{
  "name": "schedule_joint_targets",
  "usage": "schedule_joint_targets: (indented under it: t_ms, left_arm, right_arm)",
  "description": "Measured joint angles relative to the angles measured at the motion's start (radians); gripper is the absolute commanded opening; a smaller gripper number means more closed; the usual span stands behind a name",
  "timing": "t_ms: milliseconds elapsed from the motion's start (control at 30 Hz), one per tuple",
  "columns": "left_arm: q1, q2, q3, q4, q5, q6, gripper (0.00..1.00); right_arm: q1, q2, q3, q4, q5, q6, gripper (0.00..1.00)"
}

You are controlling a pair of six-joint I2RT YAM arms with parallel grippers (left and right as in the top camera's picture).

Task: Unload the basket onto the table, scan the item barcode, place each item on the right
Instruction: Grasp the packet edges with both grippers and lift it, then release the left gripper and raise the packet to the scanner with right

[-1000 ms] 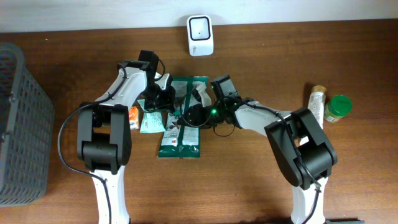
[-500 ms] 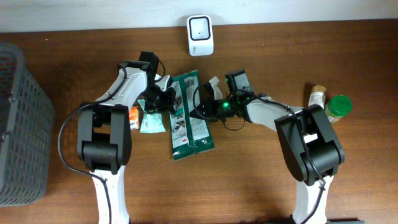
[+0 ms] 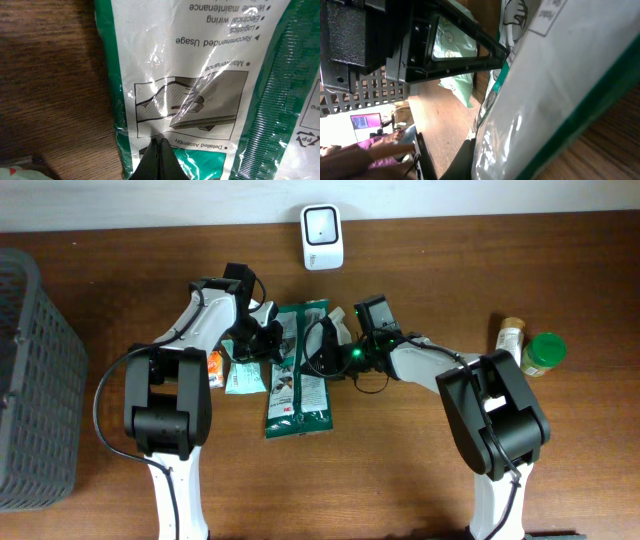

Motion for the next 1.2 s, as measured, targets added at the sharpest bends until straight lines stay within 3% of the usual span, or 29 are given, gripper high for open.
schedule_joint_targets:
  t_ms: [300, 467, 567, 600, 700, 767, 867, 900, 933, 1200]
  left_arm:
    - [-0.001, -0.005, 0.0, -0.04, 0.003, 0.017, 0.0]
    - [0.002, -0.096, -0.008, -0.043, -0.019, 0.038, 0.01]
    - [0.022, -0.201, -0.007, -0.041, -0.046, 0.043, 0.08]
    - [0.034, -0.234, -0.007, -0.039, -0.054, 0.046, 0.16]
    - [0.112, -0.309, -0.006, -0.014, -0.074, 0.048, 0.26]
    - [0.164, -0.31, -0.006, 0.001, -0.081, 0.051, 0.42]
    - [0.225, -0.31, -0.006, 0.028, -0.092, 0.056, 0.77]
    - [0.244, -0.31, -0.006, 0.044, -0.095, 0.053, 0.82]
    - [0.252, -0.31, -0.006, 0.051, -0.098, 0.06, 0.97]
    - [0.263, -0.31, -0.006, 0.076, -0.099, 0.057, 0.99]
  right_arm:
    - [-0.018, -0.032, -0.002, -0.143, 0.027, -0.038, 0.04]
    - [-0.037, -0.189, -0.007, -0.312, 0.053, -0.143, 0.04]
    - [-0.037, -0.298, -0.007, -0.395, 0.056, -0.208, 0.04]
    - [-0.037, -0.331, -0.007, -0.417, 0.057, -0.226, 0.04]
    - [-0.037, -0.443, -0.007, -0.456, 0.059, -0.273, 0.04]
    - [-0.037, -0.51, -0.007, -0.459, 0.06, -0.288, 0.04]
    - [-0.037, -0.591, -0.007, -0.454, 0.06, -0.312, 0.04]
    - [-0.037, -0.624, -0.007, -0.452, 0.059, -0.326, 0.04]
    - [-0.037, -0.644, -0.006, -0.451, 0.055, -0.34, 0.04]
    - [-0.037, -0.658, 0.071, -0.452, -0.001, -0.406, 0.04]
